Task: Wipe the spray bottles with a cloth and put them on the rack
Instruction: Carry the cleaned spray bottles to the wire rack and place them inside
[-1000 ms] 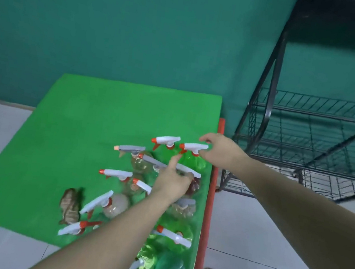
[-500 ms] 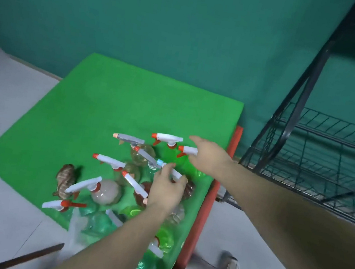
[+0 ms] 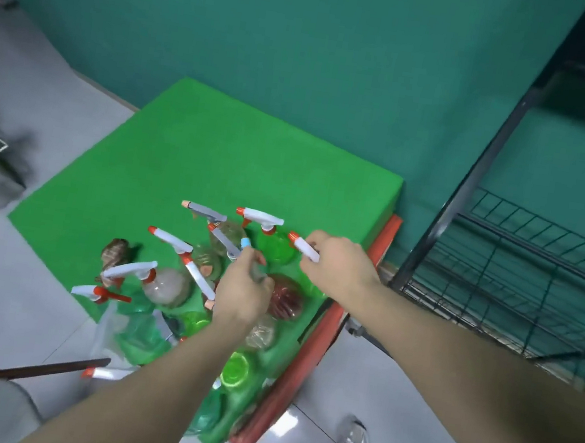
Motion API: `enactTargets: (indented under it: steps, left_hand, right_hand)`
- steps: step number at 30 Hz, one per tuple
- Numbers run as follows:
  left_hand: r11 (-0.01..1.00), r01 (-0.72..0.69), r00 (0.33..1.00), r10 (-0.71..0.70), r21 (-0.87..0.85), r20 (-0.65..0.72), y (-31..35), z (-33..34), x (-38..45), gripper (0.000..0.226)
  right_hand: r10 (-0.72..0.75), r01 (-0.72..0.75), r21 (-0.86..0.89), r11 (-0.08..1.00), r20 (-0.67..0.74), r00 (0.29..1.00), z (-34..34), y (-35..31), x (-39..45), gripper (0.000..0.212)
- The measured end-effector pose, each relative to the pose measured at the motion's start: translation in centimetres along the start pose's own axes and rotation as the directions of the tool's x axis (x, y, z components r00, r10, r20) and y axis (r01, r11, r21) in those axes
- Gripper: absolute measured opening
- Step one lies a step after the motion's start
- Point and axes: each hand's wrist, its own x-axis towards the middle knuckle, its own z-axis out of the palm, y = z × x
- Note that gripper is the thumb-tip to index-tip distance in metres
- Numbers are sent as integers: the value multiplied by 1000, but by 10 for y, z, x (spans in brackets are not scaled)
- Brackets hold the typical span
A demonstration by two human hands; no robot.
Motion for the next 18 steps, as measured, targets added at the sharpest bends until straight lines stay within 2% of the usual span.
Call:
enactTargets:
  steps: [5, 11, 18]
  left_hand:
    - [977, -209, 974, 204, 50, 94, 19, -20, -38, 26]
    - [884, -467, 865, 451, 21, 218, 57, -21, -87, 28]
    - [800, -596, 751, 583, -60, 309, 128, 16, -113, 31]
  right_hand:
    - [90, -81, 159, 984, -48, 995, -31, 2, -65, 23]
    - [281, -194, 393, 899, -179, 943, -69, 17, -154, 16]
    - [460, -252, 574, 779, -250, 852, -123, 65, -205, 25]
